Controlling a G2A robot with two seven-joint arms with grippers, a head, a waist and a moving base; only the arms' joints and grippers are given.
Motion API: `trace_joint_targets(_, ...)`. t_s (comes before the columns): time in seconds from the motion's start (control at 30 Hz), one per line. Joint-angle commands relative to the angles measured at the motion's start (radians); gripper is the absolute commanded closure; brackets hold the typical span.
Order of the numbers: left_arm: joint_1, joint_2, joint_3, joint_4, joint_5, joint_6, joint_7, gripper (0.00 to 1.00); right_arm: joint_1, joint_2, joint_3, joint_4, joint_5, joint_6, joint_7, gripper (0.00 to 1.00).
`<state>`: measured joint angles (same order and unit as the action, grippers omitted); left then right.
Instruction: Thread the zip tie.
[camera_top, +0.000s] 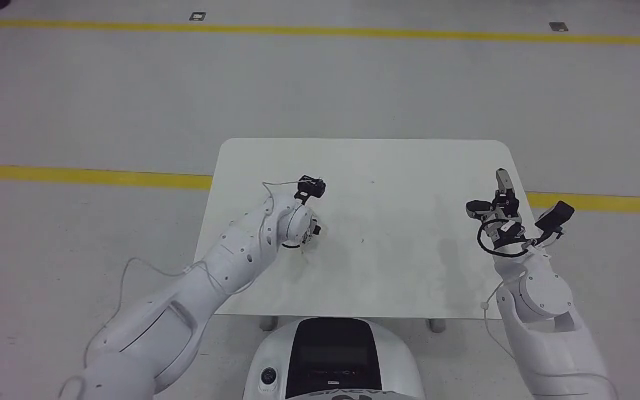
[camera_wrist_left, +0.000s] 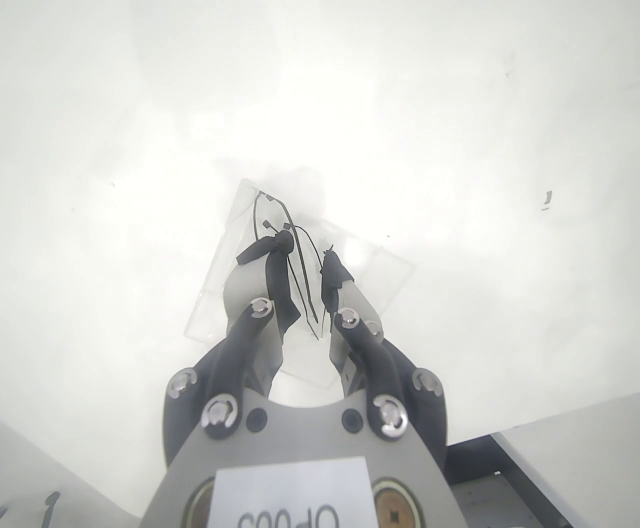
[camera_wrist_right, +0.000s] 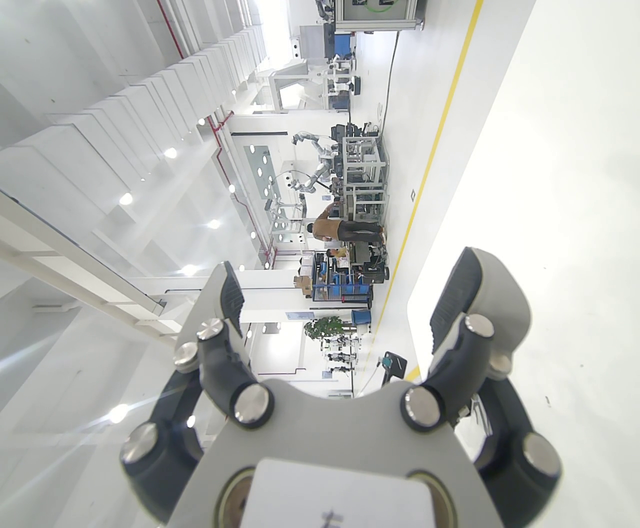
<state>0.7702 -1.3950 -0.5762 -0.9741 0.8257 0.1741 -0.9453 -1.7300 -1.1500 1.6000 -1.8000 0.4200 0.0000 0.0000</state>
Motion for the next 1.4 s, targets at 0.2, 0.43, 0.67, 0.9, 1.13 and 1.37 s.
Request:
trace_joint_targets(0.2,-0.013,-0.013,0.005,0.033,-0.016,0.002,0.006,0.89,0.000,0.000,0.000,0.000,0.000,0.000,0.000,0.00)
trace_joint_targets(0.43,-0.026,-0.025,0.013,0.071,-0.025,0.004,0.008,0.89,0.000,0.000,0.000,0.000,0.000,0.000,0.000,0.00)
trace_joint_targets(0.67,-0.038,-0.040,0.025,0.106,-0.034,0.000,0.011,0.89,0.000,0.000,0.000,0.000,0.000,0.000,0.000,0.00)
trace_joint_targets(0.9,-0.050,-0.054,0.036,0.136,-0.046,-0.009,0.017,0.91,0.000,0.000,0.000,0.000,0.000,0.000,0.000,0.00)
trace_joint_targets(1.13,-0.057,-0.066,0.045,0.163,-0.053,-0.015,0.024,0.92,0.000,0.000,0.000,0.000,0.000,0.000,0.000,0.00)
trace_joint_targets(1.37,-0.066,-0.077,0.052,0.190,-0.059,-0.017,0.028,0.95,0.000,0.000,0.000,0.000,0.000,0.000,0.000,0.00)
